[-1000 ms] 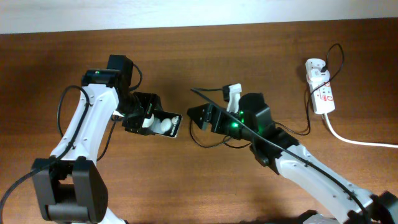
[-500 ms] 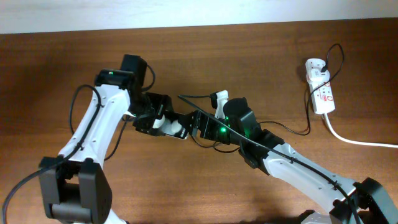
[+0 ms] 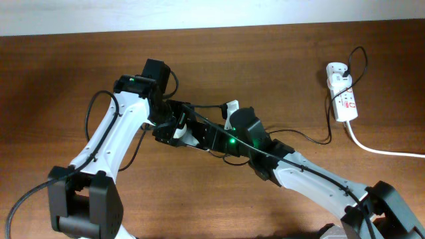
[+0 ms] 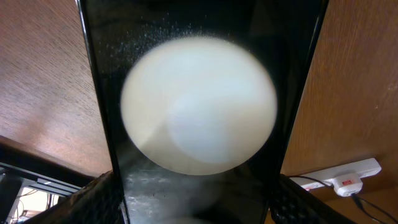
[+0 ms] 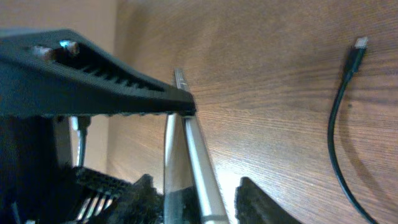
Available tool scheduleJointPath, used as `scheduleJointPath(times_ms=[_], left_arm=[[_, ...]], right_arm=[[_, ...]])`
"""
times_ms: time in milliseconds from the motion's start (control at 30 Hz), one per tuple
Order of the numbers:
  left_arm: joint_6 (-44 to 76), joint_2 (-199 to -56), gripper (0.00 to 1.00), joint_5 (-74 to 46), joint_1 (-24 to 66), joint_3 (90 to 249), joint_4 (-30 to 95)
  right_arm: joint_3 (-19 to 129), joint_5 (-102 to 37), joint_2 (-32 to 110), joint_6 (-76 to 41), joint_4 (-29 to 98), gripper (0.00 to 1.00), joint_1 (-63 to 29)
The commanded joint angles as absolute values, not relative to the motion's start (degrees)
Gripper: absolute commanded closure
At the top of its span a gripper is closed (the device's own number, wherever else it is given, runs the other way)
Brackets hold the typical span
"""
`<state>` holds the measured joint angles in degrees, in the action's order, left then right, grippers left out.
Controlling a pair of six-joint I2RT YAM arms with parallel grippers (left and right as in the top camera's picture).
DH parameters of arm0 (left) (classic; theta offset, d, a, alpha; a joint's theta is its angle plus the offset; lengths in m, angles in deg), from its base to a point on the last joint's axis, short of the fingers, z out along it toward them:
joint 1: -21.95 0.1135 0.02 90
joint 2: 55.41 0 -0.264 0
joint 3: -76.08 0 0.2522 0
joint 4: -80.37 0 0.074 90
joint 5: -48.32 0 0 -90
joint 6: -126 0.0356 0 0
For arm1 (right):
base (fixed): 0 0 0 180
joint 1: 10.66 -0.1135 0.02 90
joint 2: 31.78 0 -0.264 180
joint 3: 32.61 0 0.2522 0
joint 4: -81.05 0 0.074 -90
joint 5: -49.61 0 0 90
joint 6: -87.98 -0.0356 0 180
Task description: Plug charger to phone and switch on socket
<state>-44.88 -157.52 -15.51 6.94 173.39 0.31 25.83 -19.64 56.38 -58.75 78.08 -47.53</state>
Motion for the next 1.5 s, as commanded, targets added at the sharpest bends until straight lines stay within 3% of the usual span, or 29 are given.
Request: scheduleJointPath(times_ms=[0,200,367,600,733,900,1067,1133,1333,1400,1467], left_arm=[[-45.8,-156.2,0.83,-14.2,6.7,173.6,0.4],[-45.8,-156.2,0.81,-14.2,6.7,173.6,0.4],[-45.8,-156.2,0.79,-14.2,6.7,173.6,0.4],[-45.8,-156.2,0.76,-14.2,6.7,173.6,0.4],[-45.8,-156.2,0.73,-14.2,6.7,173.6,0.4],[-45.8,-156.2,0.67,-14.2,6.7,173.6,0.4],[-45.8,-156.2,0.57,-14.2,6.7,173.6,0.4],[-42.3,-156.2,0.46,-14.2,6.7,173.6,0.4],[-39.6,-156.2,0.35,-14.7,6.7,173.6,0.7],[-36.5,-156.2,0.24,-14.7,6.7,173.7,2.4],[-34.7,-156.2,0.21,-14.7,6.9,173.7,3.7]], right_arm=[[27.0,-20.5,57.6,-58.3,78.3,0.61,-47.9],[27.0,-20.5,57.7,-58.3,78.5,0.64,-47.9],[27.0,-20.5,57.7,-59.5,78.7,0.77,-47.9],[27.0,-20.4,57.7,-59.8,80.0,0.85,-47.9],[27.0,-20.1,57.6,-60.1,82.1,0.96,-47.9],[27.0,-20.0,57.6,-62.6,82.2,0.96,-47.8],[27.0,-20.0,57.6,-62.5,82.1,0.96,-47.7],[27.0,-19.6,57.6,-62.3,81.5,0.96,-46.9],[27.0,-9.2,57.6,-58.2,79.5,0.96,-39.8],[27.0,-6.9,57.5,-57.4,78.2,0.96,-37.4],[27.0,-6.3,57.3,-55.5,75.6,0.96,-35.5]])
